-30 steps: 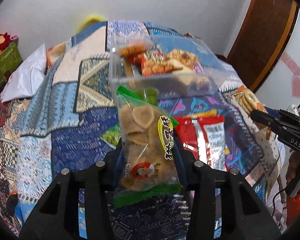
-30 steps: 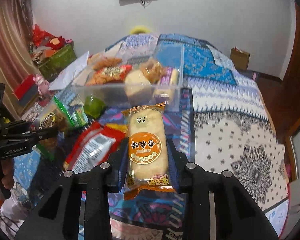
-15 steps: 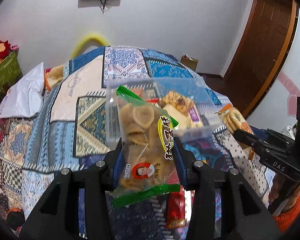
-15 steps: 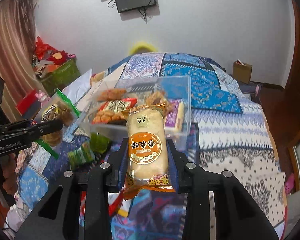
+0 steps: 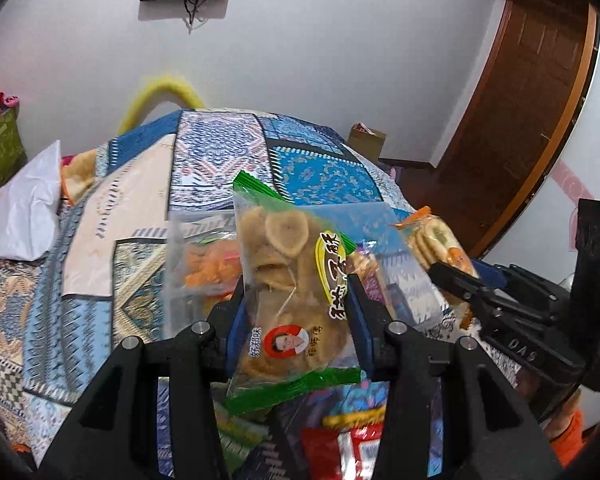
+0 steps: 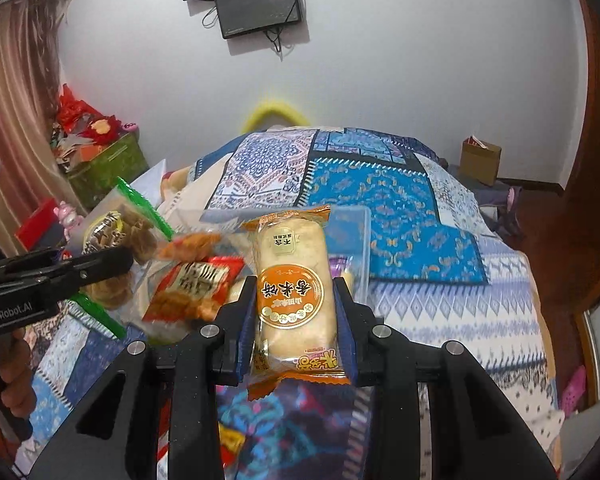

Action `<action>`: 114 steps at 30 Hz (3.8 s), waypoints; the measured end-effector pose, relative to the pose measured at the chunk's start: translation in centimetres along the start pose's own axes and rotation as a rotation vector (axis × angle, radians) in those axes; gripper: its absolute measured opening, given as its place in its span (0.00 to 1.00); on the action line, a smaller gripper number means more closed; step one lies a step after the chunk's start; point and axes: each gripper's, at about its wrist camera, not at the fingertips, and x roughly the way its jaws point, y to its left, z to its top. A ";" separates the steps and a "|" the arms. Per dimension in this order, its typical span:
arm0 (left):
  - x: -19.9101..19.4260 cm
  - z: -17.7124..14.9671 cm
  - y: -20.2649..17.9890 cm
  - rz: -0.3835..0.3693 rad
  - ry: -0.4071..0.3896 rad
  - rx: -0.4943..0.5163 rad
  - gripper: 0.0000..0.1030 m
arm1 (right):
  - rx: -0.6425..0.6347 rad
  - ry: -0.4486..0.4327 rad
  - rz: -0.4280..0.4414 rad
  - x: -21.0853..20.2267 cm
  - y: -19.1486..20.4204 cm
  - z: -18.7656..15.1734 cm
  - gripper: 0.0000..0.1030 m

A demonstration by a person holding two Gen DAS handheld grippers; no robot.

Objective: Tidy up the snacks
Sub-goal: 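Carry both held snacks over the clear box and open both grippers, then grasp the green pea bag with the left gripper while the right grasps the red bag, then lower both held bags into the clear box and open both grippers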

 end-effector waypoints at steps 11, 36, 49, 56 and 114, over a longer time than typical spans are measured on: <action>6.8 2.0 -0.7 0.001 0.068 -0.010 0.43 | 0.000 0.036 -0.010 4.2 -0.7 1.0 0.31; 11.6 2.5 -1.3 0.087 0.131 0.050 0.48 | -0.073 0.108 -0.050 7.2 -1.0 1.4 0.32; 4.0 2.4 -2.3 0.061 0.051 0.059 0.56 | -0.092 0.059 -0.043 1.5 0.3 1.4 0.48; -1.7 -0.1 -2.0 0.070 0.018 0.077 0.63 | -0.089 0.027 -0.026 -1.8 2.1 0.2 0.57; 3.6 -12.9 6.6 0.029 0.303 0.071 0.69 | -0.021 0.272 0.019 1.3 7.4 -11.6 0.59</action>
